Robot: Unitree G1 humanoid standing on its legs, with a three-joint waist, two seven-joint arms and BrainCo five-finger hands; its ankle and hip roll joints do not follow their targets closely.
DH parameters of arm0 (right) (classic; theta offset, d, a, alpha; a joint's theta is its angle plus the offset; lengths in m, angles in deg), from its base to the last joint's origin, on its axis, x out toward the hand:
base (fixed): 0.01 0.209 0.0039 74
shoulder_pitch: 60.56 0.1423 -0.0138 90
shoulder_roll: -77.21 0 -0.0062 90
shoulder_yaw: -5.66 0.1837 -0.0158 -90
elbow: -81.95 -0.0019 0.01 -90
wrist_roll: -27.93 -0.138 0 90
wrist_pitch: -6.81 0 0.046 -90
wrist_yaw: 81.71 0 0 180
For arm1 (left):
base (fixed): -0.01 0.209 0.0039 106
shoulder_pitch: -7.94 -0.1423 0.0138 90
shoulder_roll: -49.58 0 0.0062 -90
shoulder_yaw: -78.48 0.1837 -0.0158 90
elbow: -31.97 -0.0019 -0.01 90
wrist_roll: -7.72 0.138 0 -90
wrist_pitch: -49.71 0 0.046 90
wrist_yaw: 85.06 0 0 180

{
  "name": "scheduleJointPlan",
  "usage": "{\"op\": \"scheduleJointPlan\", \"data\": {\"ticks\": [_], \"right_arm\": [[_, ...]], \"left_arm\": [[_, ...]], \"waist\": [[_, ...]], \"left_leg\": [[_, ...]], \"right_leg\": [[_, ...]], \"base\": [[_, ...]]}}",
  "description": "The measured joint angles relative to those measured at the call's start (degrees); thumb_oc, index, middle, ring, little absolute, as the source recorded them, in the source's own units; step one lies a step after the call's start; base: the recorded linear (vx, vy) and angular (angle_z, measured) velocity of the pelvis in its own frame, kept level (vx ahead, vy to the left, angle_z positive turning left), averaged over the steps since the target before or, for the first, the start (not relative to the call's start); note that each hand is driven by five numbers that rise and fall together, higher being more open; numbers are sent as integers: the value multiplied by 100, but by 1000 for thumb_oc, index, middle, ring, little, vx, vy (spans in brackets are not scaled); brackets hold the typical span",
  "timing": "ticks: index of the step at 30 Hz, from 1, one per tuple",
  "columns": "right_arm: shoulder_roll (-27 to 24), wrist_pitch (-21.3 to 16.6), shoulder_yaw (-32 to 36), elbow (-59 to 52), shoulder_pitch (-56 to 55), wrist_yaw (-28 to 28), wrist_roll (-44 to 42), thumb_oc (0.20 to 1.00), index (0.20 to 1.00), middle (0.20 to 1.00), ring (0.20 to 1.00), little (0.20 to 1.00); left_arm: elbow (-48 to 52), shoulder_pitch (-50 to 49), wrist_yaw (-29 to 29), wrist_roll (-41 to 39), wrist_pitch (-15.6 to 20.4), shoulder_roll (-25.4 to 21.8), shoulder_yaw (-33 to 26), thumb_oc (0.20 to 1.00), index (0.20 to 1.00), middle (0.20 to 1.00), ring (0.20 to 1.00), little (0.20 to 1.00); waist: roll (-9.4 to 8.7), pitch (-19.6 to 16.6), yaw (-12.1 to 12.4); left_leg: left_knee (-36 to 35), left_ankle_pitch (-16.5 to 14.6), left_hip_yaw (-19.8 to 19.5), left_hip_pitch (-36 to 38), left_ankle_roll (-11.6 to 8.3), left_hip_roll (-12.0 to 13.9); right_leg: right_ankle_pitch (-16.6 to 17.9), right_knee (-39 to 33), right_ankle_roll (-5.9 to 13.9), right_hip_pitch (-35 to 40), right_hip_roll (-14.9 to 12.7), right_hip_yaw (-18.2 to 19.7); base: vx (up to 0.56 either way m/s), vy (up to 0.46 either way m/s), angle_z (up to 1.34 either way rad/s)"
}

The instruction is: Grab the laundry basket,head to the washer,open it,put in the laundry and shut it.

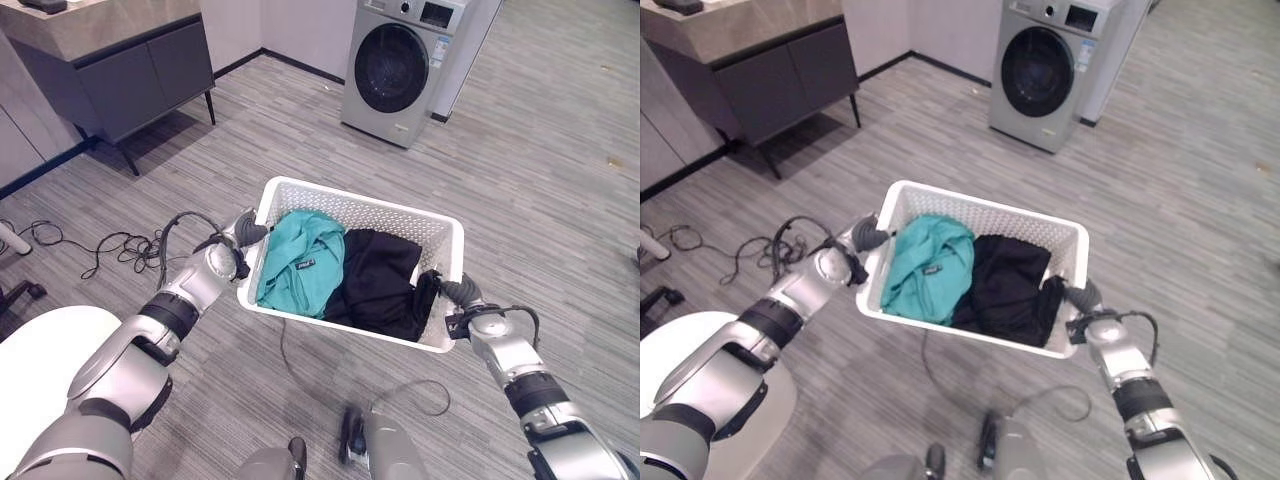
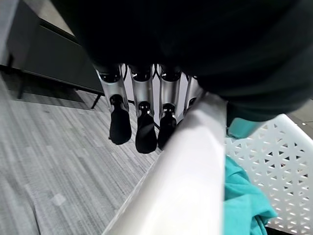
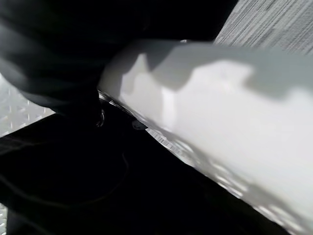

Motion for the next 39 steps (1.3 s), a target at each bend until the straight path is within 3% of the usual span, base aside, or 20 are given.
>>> {"op": "scheduleJointPlan", "data": {"ticks": [4, 6, 7, 10, 12, 14, 17, 19, 21, 22, 23, 24, 27, 28, 30, 34, 36, 37, 38, 39], "right_arm": [[44, -39, 57, -7, -251, -47, 13, 200, 200, 200, 200, 200], [109, -31, 43, 37, -474, -147, 44, 200, 200, 200, 200, 200], [107, -27, 35, 95, -436, -146, 50, 200, 200, 200, 200, 200], [57, -40, -33, 165, -321, -144, 126, 200, 200, 200, 200, 200], [47, -35, -57, 190, -277, -144, 111, 200, 200, 200, 200, 200], [130, -40, -78, 206, -263, -102, 108, 200, 200, 200, 200, 200], [203, -40, -43, 99, -274, -32, 107, 200, 200, 200, 200, 200], [208, -40, -41, -29, -327, -6, 109, 200, 200, 200, 200, 200], [138, -35, 16, -165, -394, 0, 109, 200, 200, 200, 200, 200], [76, -37, 91, -262, -538, 7, 109, 200, 200, 200, 200, 200], [52, -37, 131, -250, -543, 5, 106, 200, 200, 200, 200, 200], [56, -37, 132, -247, -587, 2, 106, 200, 200, 200, 200, 200], [31, -39, 88, -234, -685, 5, 106, 200, 200, 200, 200, 200], [2, -72, 99, -218, -612, 7, 102, 200, 200, 200, 200, 200], [98, -85, 73, -143, -561, 20, 102, 200, 200, 200, 200, 200], [96, -99, 55, 55, -284, 10, 94, 200, 200, 200, 200, 200], [81, -108, 70, 126, -86, 25, 44, 200, 200, 200, 200, 200], [91, -115, 77, 116, -13, 20, -7, 200, 200, 200, 200, 200], [157, -114, 64, 107, 89, 9, -5, 200, 200, 200, 200, 200], [257, -123, 22, 44, 7, 20, -4, 200, 200, 200, 200, 200]], "left_arm": [[-88, -166, 16, 64, 21, 115, 13, 200, 200, 200, 200, 200], [-162, -241, 111, 83, 17, 194, 49, 200, 200, 200, 200, 200], [-172, -296, 101, 86, 21, 253, 13, 200, 200, 200, 200, 200], [-161, -573, 71, 76, 24, 320, -232, 200, 200, 200, 200, 200], [-129, -549, 76, 64, 80, 288, -255, 200, 200, 200, 200, 200], [13, -587, 69, 27, 82, 179, -244, 200, 200, 200, 200, 200], [237, -584, 64, 3, 66, -18, -232, 200, 200, 200, 200, 200], [238, -582, 70, 9, 45, -50, -232, 200, 200, 200, 200, 200], [241, -521, 71, 21, 45, -10, -223, 200, 200, 200, 200, 200], [243, -467, 65, 28, 75, 81, -225, 200, 200, 200, 200, 200], [252, -434, 63, 31, 130, 115, -222, 200, 200, 200, 200, 200], [218, -468, 64, 33, 119, 138, -195, 200, 200, 200, 200, 200], [170, -497, 72, 32, 133, 134, -27, 200, 200, 200, 200, 200], [190, -455, 61, 30, 132, 106, -27, 200, 200, 200, 200, 200], [140, -475, 49, 21, 86, 78, 3, 200, 200, 200, 200, 200], [97, -290, 54, 13, 88, 36, 4, 200, 200, 200, 200, 200], [-12, 25, 42, 13, 114, 47, 6, 200, 200, 200, 200, 200], [-57, 121, 40, 7, 135, 3, 9, 200, 200, 200, 200, 200], [-103, 148, 38, -29, 124, -91, 8, 200, 200, 200, 200, 200], [-131, 129, 36, -50, 144, -148, 7, 200, 200, 200, 200, 200]], "waist": [[178, -103, -130], [105, -306, -130], [223, -388, -110], [552, -684, -44], [506, -661, -19], [212, -602, 110], [-222, -338, 247], [-326, -291, 271], [-351, -234, 233], [-341, -232, 162], [-321, -222, 133], [-263, -236, 133], [-121, -399, 324], [154, -410, 539], [-49, -379, 583], [-116, -336, 725], [-317, -219, 654], [-416, -195, 671], [-362, -200, 713], [-346, -260, 733]], "left_leg": [[17, -426, -114, 536, -204, 81], [-159, -702, -275, 1274, -647, 252], [-62, -844, -262, 1402, -835, 406], [1877, -608, -246, 780, -1146, 1011], [3682, 286, 18, -47, -855, 1361], [5311, 921, 352, -1284, -553, 1751], [5768, 630, 720, -2511, -543, 2056], [4853, 591, 799, -2793, -544, 1996], [3155, 621, 806, -2816, -606, 1621], [1699, 684, 605, -2702, -698, 1244], [947, 859, 512, -2621, -638, 1040], [756, 1328, 550, -2572, -269, 921], [-951, 1341, 24, -2119, -362, 264], [-1008, 1332, -98, -2017, -211, 368], [-640, 1637, -124, -2044, -344, 116], [-99, 1789, -64, -2005, -247, -156], [621, 1106, 423, -2159, -295, -196], [1365, 859, 481, -2375, -126, -186], [2220, 389, 371, -2504, 282, -27], [1980, 37, 247, -2137, 37, 4]], "right_leg": [[603, -881, -74, -152, -280, 81], [452, -783, -175, 509, -256, -264], [823, -686, -267, 556, -146, -388], [886, -366, -712, 833, 423, -530], [548, -253, -961, 1027, 597, -613], [-50, -309, -1346, 1579, 934, -463], [-48, -741, -1261, 2377, 1009, -426], [-49, -970, -1251, 2684, 973, -566], [-276, -1158, -645, 3066, 850, -735], [-344, -1327, -537, 3263, 820, -872], [-424, -1311, -413, 3339, 842, -856], [-510, -1202, -276, 3430, 885, -820], [-801, -1267, -125, 3823, 943, -703], [-1138, -1228, -56, 4000, 1227, -450], [-1597, -909, -212, 3981, 953, -347], [-1691, -861, -398, 4015, 878, -211], [-1659, -752, -673, 4165, 721, -257], [-1684, -485, -846, 4172, 532, -247], [-1827, 86, -754, 4020, 564, -80], [-1897, 1517, -497, 3504, 461, -134]], "base": [[517, -182, 16], [573, -224, 20], [357, -180, 9], [428, -499, -25], [309, -354, -13], [404, -406, -30], [180, -57, -32], [241, 37, -24], [305, 83, -11], [178, 47, 13], [192, 39, 13], [407, 86, -18], [355, 58, -45], [325, 59, -68], [400, 104, -32], [339, 112, -6], [570, 259, 42], [486, 255, -2], [400, 299, -36], [406, 327, -25]]}}
